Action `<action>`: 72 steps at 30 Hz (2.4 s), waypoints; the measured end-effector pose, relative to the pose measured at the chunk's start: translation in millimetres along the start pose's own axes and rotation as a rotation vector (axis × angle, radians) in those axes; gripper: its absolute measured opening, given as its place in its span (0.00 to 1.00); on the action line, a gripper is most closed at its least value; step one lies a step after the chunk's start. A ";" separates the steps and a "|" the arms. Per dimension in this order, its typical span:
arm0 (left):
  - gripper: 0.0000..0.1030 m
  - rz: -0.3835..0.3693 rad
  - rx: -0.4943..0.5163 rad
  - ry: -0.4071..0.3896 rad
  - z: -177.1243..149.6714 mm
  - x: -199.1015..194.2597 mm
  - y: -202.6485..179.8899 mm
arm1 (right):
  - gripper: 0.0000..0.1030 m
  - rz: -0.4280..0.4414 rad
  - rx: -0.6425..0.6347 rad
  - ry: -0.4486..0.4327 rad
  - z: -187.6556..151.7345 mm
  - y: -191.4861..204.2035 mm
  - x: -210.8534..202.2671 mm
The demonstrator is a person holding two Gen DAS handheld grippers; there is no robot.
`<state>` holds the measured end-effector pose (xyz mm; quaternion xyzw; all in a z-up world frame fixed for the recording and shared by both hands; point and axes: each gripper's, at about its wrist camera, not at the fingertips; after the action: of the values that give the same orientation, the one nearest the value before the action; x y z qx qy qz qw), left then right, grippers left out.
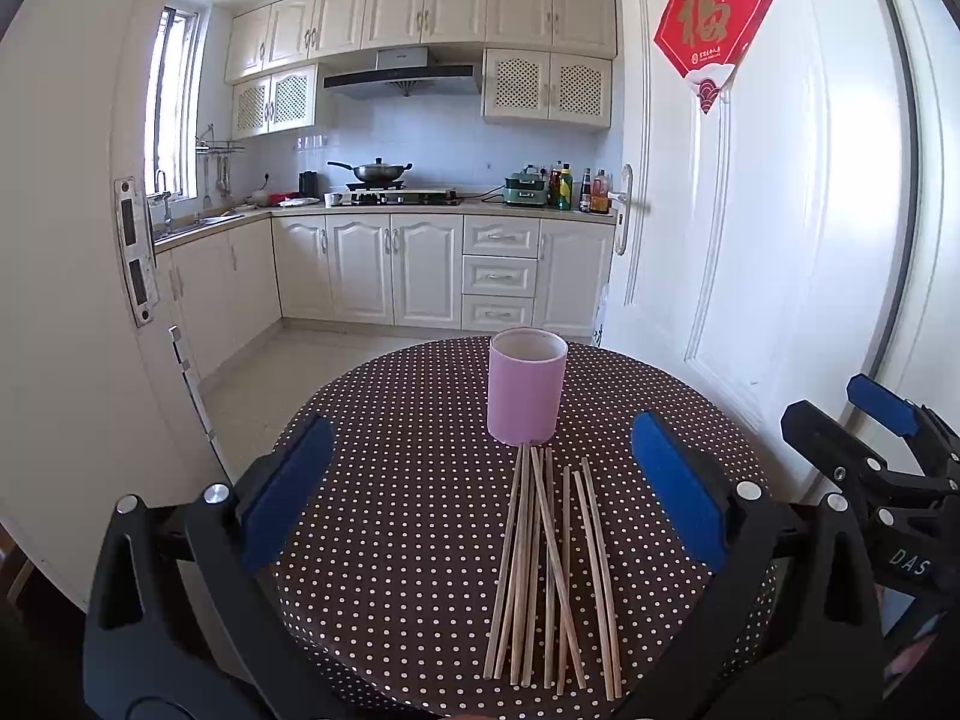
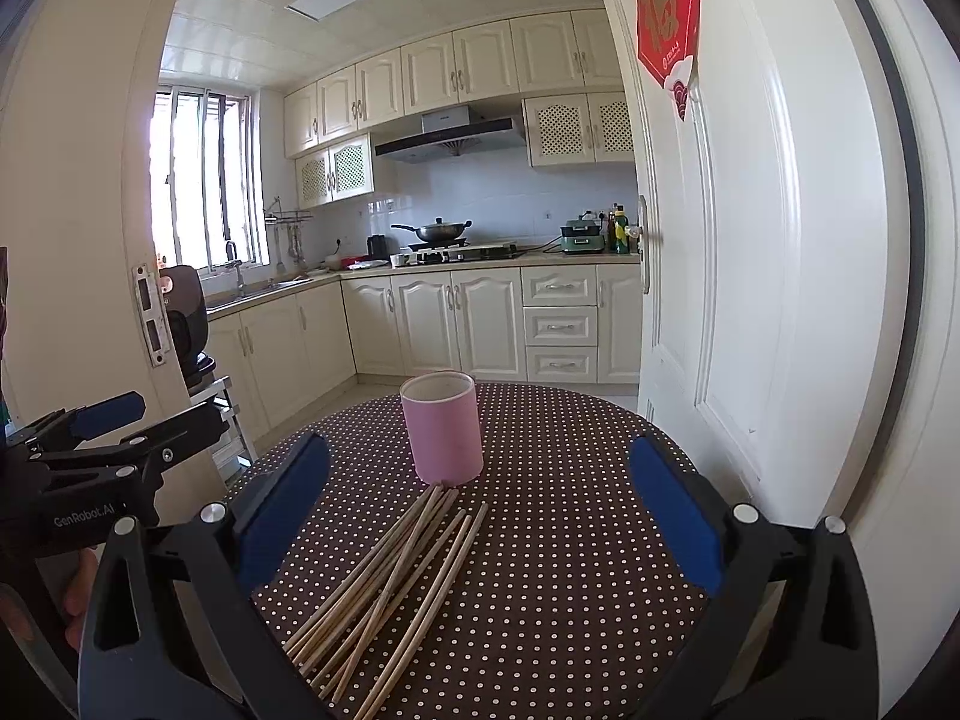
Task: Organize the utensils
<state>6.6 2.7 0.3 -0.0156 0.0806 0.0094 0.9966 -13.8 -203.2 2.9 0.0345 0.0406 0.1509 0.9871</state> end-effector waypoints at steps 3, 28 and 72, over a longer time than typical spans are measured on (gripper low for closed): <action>0.95 0.000 0.000 0.002 -0.2 0.5 0.4 | 0.94 0.001 0.003 0.003 -2.3 -0.4 0.7; 0.95 -0.005 0.001 0.023 -1.3 7.5 1.1 | 0.94 0.001 0.020 0.031 -5.5 -3.3 8.9; 0.95 0.017 -0.005 0.187 -26.7 52.0 10.9 | 0.94 -0.058 0.088 0.207 -32.4 -15.3 48.8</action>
<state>53.4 13.6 -34.7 -0.0182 0.1733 0.0163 0.9846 34.2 -201.3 -33.9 0.0610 0.1501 0.1229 0.9791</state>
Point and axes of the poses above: each gripper's, at about its wrist camera, not at the fingertips, and x roughly the way its jaws point, y to its left, z to its top, and after that the axes turned 12 degrees about -y, right-handed
